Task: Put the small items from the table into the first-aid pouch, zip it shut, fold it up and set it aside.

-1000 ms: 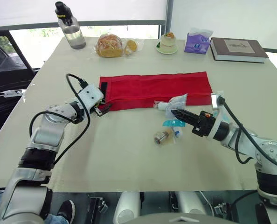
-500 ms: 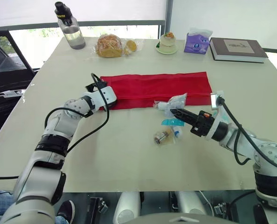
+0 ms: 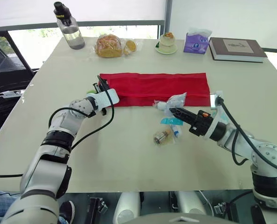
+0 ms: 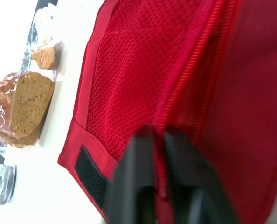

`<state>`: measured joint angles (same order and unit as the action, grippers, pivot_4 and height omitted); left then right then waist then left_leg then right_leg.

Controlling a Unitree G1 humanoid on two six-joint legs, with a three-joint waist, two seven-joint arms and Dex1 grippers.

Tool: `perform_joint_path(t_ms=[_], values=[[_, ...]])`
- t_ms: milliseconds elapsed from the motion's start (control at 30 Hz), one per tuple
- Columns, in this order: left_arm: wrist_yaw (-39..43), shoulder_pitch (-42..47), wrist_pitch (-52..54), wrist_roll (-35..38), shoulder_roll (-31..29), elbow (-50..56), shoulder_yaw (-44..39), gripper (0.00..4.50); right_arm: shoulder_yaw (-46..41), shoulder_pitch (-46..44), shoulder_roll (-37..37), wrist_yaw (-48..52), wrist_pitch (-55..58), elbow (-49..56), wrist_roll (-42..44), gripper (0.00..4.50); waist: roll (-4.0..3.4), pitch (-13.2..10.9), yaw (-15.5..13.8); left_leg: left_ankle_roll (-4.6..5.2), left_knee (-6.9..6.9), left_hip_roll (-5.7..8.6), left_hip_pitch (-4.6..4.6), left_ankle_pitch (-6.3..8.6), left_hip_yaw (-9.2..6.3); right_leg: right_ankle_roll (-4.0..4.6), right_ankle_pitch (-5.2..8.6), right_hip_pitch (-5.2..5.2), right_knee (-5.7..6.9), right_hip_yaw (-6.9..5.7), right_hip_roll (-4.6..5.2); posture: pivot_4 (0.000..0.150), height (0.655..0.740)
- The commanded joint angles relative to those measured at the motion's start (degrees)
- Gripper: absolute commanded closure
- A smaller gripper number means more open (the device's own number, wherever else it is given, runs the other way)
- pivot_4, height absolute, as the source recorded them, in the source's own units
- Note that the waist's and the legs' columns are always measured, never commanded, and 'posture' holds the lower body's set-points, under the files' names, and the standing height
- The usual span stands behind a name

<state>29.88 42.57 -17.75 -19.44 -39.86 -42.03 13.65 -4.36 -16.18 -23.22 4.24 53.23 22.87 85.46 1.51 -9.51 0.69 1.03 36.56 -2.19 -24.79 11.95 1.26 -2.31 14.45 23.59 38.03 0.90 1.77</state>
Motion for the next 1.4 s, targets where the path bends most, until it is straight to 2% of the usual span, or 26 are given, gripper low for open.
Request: perform_joint_path(t_ms=[33, 633, 800, 967, 1100, 1267, 1400], values=[[0.54, 1.06, -2.05, -0.01, 0.0, 0.26, -0.18, 4.44, -0.4, 0.11, 0.2, 0.1, -1.22, 2.57, 0.22, 4.5, 0.0, 0.0, 0.0, 0.0, 0.0, 0.0, 0.0, 0.0, 0.0, 0.0, 0.0, 0.0, 0.0, 0.0, 0.0, 0.15, 0.74], [12.46, -3.22, -3.74, 3.97, 10.61, 15.37, 4.03, 4.44, -0.82, 1.6, 0.49, -0.6, -2.16, 3.74, -0.47, 4.5, 0.0, 0.0, -0.03, 0.0, 0.27, 0.02, -0.07, 0.0, 0.0, -0.05, -0.04, -0.03, 0.13, -0.01, -0.03, 0.15, 0.74], [15.98, -7.3, -3.33, 6.34, 9.57, 20.74, 4.03, 4.44, -0.86, 2.78, 0.33, -1.35, -2.52, 4.98, 0.21, 4.5, 0.0, 0.01, 0.12, 0.0, 0.27, -0.01, 0.0, 0.0, -0.05, -0.05, -0.04, -0.02, 0.21, 0.06, -0.05, 0.15, 0.74], [18.77, -15.07, -1.22, 9.13, 5.46, 30.36, 2.29, 4.44, -0.17, 2.78, 0.28, -0.82, -2.32, 4.62, -0.04, 4.5, -0.02, 0.02, 0.32, 0.0, 0.35, -0.04, 0.05, 0.0, -0.08, -0.05, -0.04, -0.03, 0.3, 0.14, -0.04, 0.15, 0.74], [18.67, -16.12, 2.24, 11.4, 4.15, 31.82, -0.55, 4.44, 0.6, 1.6, 0.51, -0.57, -1.81, 3.34, 0.17, 4.5, -0.02, 0.01, 0.16, 0.0, 0.47, -0.05, 0.08, 0.0, -0.12, -0.04, -0.03, -0.02, 0.49, 0.11, -0.06, 0.15, 0.74], [22.57, -14.08, 10.58, 21.72, 4.72, 33.61, -5.83, 4.44, 7.04, -3.87, 2.63, 0.09, 1.25, -4.17, -6.01, 4.5, -0.02, 0.01, 0.29, 0.08, 0.81, -0.06, 0.1, -0.05, -0.1, -0.05, -0.02, -0.02, 0.78, 0.13, -0.08, 0.15, 0.74], [23.92, -14.52, 19.76, 27.9, 5.62, 36.75, -8.22, 4.44, 9.08, -8.91, 9.43, -0.96, 1.96, -12.36, -7.77, 4.5, -0.03, 0.01, 0.33, 0.09, 0.79, -0.08, 0.1, -0.05, -0.1, -0.01, -0.04, 0.0, 0.81, 0.12, -0.14, 0.15, 0.74]])
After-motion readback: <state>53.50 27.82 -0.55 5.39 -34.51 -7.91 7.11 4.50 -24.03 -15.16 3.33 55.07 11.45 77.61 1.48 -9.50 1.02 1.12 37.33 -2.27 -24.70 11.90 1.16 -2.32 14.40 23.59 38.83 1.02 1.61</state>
